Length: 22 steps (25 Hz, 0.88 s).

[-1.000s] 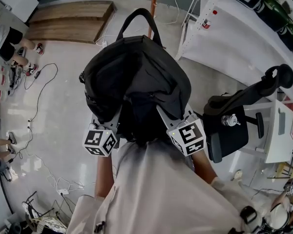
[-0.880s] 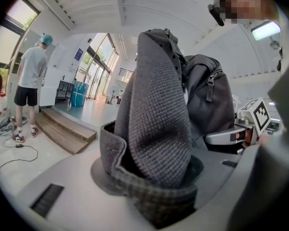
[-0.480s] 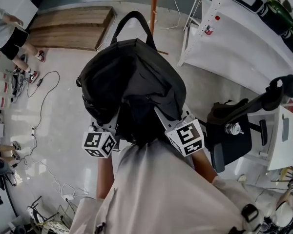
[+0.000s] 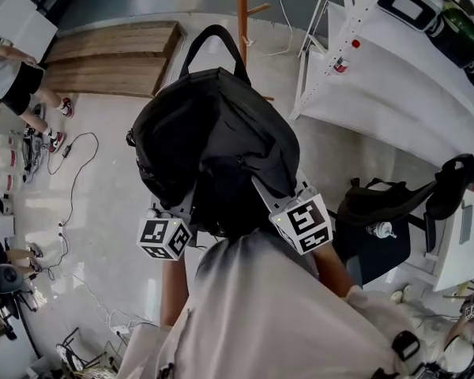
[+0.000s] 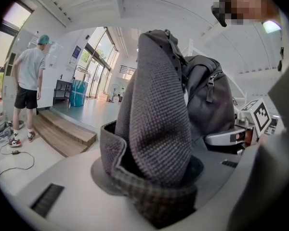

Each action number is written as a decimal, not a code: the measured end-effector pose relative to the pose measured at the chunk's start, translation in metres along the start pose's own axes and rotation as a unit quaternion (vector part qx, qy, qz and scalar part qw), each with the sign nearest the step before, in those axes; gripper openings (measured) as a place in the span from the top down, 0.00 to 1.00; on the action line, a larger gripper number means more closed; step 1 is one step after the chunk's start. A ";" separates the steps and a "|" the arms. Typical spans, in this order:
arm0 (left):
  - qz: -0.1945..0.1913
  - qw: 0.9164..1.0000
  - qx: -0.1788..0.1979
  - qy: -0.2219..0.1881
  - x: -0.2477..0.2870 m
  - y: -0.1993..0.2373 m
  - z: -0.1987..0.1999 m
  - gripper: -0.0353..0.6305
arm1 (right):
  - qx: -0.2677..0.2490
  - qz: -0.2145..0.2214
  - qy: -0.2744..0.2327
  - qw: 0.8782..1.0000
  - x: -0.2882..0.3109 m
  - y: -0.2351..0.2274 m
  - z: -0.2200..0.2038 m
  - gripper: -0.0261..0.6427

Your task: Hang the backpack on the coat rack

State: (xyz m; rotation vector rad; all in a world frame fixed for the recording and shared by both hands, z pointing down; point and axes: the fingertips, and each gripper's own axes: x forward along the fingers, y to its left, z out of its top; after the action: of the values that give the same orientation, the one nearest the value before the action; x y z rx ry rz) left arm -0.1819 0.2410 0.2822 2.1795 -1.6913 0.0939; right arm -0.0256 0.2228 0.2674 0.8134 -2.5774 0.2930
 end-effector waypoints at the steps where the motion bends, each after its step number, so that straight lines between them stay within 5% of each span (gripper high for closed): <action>1: 0.000 1.000 -0.001 0.002 0.010 0.001 0.003 0.68 | 0.001 0.001 0.002 1.000 0.004 -0.009 0.002 0.77; 22: 0.009 0.999 0.021 0.023 0.168 0.002 0.046 0.68 | 0.009 0.022 0.006 1.000 0.069 -0.164 0.036 0.77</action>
State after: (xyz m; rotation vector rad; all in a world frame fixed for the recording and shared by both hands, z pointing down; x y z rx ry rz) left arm -0.1455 0.0711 0.2872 2.1755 -1.6980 0.1853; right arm 0.0079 0.0451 0.2786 0.7591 -2.5883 0.3345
